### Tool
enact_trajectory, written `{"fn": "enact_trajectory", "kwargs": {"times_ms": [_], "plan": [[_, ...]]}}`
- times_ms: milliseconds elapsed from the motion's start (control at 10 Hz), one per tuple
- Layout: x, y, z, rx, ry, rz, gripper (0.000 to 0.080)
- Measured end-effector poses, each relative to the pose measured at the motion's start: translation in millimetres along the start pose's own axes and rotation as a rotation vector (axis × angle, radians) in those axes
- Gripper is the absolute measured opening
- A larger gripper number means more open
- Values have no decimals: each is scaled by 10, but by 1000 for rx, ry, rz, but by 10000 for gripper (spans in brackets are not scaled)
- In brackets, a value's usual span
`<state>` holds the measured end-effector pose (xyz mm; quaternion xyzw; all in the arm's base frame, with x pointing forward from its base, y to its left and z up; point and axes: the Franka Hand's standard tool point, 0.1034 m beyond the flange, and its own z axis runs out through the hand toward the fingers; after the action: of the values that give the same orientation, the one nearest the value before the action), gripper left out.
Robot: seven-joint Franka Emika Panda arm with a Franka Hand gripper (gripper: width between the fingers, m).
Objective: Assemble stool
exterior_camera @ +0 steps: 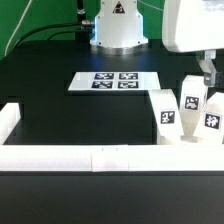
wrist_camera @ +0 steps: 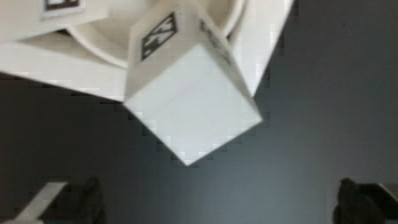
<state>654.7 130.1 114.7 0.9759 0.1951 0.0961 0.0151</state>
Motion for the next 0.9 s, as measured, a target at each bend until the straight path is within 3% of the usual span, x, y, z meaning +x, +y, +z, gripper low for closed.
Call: {"fn": "enact_trajectory", "kwargs": {"times_ms": [400, 600, 900], "plan": [[-113, 15, 116, -42, -51, -235, 649], [-230, 74, 254, -24, -113, -297, 649], [-276, 40, 395, -23, -142, -324, 649]]}}
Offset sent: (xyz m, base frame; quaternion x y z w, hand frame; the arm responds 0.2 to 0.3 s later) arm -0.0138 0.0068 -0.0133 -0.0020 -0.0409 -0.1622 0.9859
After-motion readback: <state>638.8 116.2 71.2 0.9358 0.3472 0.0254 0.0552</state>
